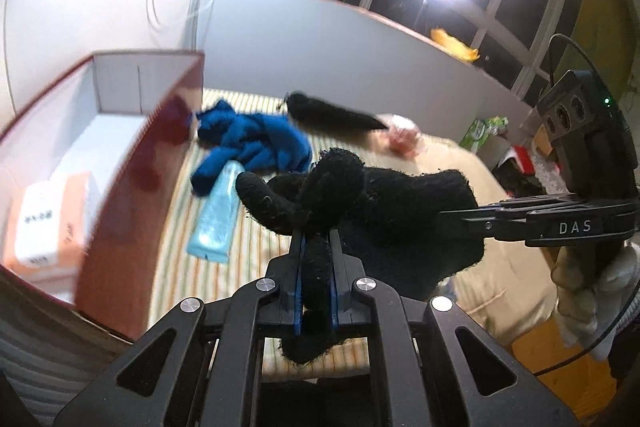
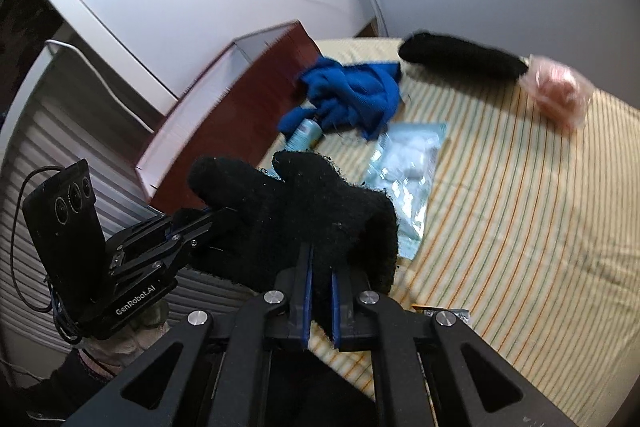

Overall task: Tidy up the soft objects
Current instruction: 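Lift the black glove and carry it over the shoebox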

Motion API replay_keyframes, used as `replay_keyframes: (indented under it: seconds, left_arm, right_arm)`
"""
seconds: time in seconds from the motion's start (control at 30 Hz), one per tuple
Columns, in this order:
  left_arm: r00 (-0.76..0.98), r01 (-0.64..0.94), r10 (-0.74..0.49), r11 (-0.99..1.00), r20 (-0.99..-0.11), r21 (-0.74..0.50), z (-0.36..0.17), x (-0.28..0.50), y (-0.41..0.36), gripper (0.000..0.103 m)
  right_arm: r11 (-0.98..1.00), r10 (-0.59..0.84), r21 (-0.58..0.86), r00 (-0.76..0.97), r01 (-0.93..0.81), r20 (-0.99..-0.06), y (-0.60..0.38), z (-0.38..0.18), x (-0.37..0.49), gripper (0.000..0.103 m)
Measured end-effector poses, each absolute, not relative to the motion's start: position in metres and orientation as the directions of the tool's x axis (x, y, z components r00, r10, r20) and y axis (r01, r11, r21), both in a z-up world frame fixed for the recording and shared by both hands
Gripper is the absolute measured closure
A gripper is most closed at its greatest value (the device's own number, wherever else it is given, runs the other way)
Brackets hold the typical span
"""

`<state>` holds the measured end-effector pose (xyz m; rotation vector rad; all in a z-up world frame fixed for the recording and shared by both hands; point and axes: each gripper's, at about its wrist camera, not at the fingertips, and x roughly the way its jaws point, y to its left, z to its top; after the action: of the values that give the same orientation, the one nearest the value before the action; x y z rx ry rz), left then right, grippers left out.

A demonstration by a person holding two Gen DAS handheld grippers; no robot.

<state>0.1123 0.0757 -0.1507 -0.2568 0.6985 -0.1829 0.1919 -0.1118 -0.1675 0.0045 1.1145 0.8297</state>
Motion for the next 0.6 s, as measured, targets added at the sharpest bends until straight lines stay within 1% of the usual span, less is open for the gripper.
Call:
replay_keyframes:
  seconds: [0.2, 0.37, 0.47, 0.6]
  left_arm:
    - [0.805, 0.092, -0.238, 0.955, -0.544, -0.282, -0.117, 0.1, 0.095, 0.095]
    - [0.844, 0.073, -0.197, 0.964, -0.499, -0.257, -0.09, 0.094, 0.123, 0.095]
    - [0.856, 0.051, -0.174, 0.966, -0.487, -0.254, -0.08, 0.096, 0.144, 0.095]
    - [0.874, -0.001, -0.111, 0.973, -0.474, -0.229, -0.066, 0.101, 0.177, 0.095]
  right_arm:
    - [0.679, 0.629, 0.389, 0.219, -0.623, -0.746, -0.097, -0.128, 0.184, 0.096]
    - [0.641, 0.662, 0.367, 0.244, -0.674, -0.709, -0.067, -0.093, 0.182, 0.096]
    - [0.619, 0.678, 0.351, 0.253, -0.703, -0.69, -0.044, -0.077, 0.184, 0.096]
    - [0.588, 0.698, 0.339, 0.249, -0.734, -0.671, -0.005, -0.063, 0.192, 0.096]
